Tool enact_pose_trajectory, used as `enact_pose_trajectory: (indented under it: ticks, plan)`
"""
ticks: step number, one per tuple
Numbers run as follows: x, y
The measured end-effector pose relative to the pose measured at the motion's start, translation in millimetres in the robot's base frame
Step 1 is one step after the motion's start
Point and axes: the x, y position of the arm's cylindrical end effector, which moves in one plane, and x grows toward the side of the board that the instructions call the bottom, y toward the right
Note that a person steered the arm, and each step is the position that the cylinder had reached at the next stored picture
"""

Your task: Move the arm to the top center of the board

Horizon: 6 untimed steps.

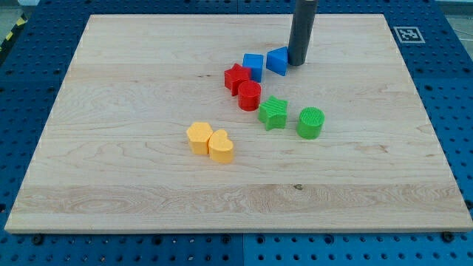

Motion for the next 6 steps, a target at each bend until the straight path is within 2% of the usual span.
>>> enact_pose_trajectory:
  ticks: [1,3,4,6]
  plan:
    - [-13.1,0.2]
    - [-91.1,-2.9]
    - [-103.4,-49.1]
    - [-120.4,-78.8]
